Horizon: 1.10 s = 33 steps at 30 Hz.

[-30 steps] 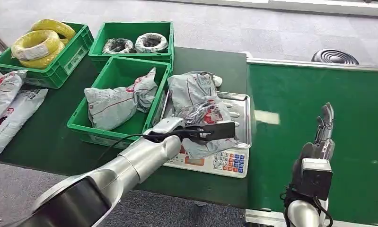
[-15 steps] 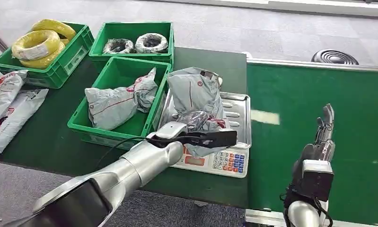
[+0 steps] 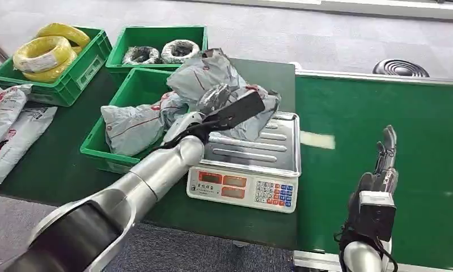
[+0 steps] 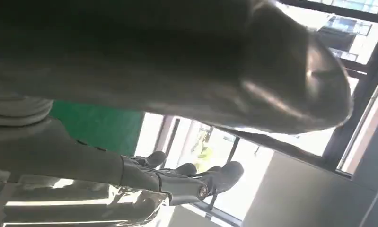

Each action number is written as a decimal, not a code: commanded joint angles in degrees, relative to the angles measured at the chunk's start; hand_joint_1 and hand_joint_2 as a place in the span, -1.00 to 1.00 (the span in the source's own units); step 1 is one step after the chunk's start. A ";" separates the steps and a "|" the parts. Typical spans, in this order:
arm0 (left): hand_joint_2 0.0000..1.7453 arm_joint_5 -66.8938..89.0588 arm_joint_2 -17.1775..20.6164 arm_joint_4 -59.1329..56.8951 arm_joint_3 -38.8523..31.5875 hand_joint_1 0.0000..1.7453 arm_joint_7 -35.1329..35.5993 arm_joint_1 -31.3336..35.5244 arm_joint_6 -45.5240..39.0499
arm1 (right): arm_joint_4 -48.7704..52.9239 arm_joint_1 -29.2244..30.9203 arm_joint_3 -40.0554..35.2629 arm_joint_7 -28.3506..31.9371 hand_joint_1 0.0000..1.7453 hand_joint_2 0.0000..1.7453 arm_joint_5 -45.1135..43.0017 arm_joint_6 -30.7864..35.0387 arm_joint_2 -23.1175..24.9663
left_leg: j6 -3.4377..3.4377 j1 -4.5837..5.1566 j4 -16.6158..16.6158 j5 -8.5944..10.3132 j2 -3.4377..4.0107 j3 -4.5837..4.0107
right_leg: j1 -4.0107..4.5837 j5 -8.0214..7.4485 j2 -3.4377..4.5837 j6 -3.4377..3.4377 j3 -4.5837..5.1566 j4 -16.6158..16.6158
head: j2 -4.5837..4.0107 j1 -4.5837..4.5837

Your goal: Moved the parcel from conveyor to table for the left to box.

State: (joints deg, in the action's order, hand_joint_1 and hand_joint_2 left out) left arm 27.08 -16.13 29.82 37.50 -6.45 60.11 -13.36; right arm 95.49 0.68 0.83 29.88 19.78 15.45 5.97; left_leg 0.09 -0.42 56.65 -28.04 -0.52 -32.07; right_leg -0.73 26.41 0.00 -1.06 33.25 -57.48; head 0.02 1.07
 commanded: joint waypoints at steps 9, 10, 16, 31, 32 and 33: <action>1.00 16.51 13.26 -6.66 -16.92 -1.00 14.30 7.61 -2.72 | 0.01 -1.88 1.41 -1.14 -1.00 -1.00 0.37 0.92 0.91 | -0.04 -0.03 -0.02 -0.02 0.33 0.07 | 0.04 -0.05 0.26 0.07 0.02 -0.01 | 0.00 -0.02; 1.00 16.64 13.79 -7.37 -17.51 -1.00 13.44 7.40 -2.89 | 0.07 -2.06 1.17 -1.12 -1.00 -1.00 0.39 1.15 0.83 | -0.05 -0.03 -0.07 -0.01 0.41 0.12 | 0.05 -0.09 0.32 0.09 0.00 0.04 | 0.00 -0.02; 1.00 19.32 15.24 -10.03 -18.00 -1.00 16.57 7.14 -3.86 | 0.10 -2.42 0.49 -1.43 -1.00 -1.00 0.31 1.60 0.38 | -0.03 -0.03 -0.04 -0.02 0.33 0.09 | 0.04 -0.01 0.20 0.06 -0.01 0.01 | 0.00 -0.02; -1.00 16.60 16.24 -1.99 -27.96 -1.00 5.81 0.45 -14.92 | 1.69 -4.85 0.65 -3.23 -1.00 -1.00 0.95 3.24 1.05 | -0.04 -0.06 -0.09 0.00 0.28 0.09 | 0.07 -0.02 0.15 0.08 -0.04 0.05 | 0.00 -0.02; -1.00 11.06 15.08 4.23 -31.78 -1.00 -2.51 -2.79 -17.58 | 1.92 -5.67 0.77 -3.30 -1.00 -1.00 0.92 3.32 0.99 | -0.02 -0.03 -0.08 0.01 0.21 0.05 | 0.04 0.00 0.10 0.05 -0.01 0.02 | 0.00 -0.02; 1.00 6.51 14.21 11.34 -34.01 -1.00 -8.60 -6.74 -18.74 | 1.93 -6.51 0.89 -3.45 -1.00 -1.00 0.76 3.22 0.97 | -0.03 -0.04 -0.14 0.01 0.22 0.12 | 0.05 0.00 0.09 0.06 -0.09 0.09 | 0.00 -0.02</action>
State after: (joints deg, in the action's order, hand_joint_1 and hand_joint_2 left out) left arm 48.61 0.31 23.12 17.16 10.79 63.34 -20.84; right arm 96.48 -2.84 1.62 27.28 20.68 18.10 6.51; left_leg 0.08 -0.47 56.63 -28.03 -0.36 -32.08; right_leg -0.68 26.42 0.07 -1.04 33.28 -57.50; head 0.02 1.05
